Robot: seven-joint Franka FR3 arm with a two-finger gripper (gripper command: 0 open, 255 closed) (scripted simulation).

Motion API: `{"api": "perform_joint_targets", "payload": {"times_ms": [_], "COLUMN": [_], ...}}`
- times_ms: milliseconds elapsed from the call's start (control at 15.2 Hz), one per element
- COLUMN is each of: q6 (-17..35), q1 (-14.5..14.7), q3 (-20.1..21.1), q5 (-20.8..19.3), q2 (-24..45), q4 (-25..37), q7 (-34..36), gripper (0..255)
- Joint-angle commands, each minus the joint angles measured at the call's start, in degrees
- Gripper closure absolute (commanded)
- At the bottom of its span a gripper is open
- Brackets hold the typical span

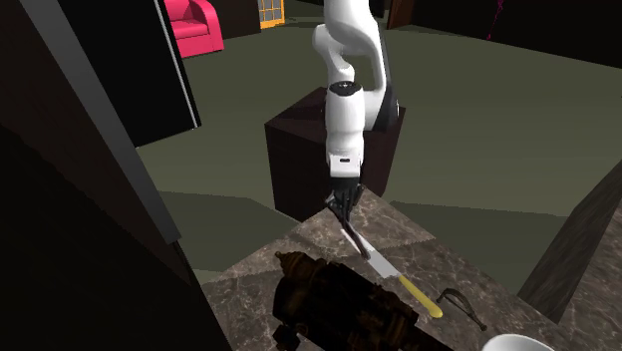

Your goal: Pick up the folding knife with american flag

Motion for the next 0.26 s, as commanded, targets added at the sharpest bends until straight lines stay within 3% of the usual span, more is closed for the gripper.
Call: {"api": "perform_joint_targets", "payload": {"times_ms": [0,198], "q6": [-1.14,-1.76], "q1": [-0.02,-0.07], "q3": [0.08,0.13], "q5": [0.07,0.12], "q2": [-1.04,-1.72], "q4": [0.09,0.03], "q7": [0.08,0.09], "gripper": [255,255]}}
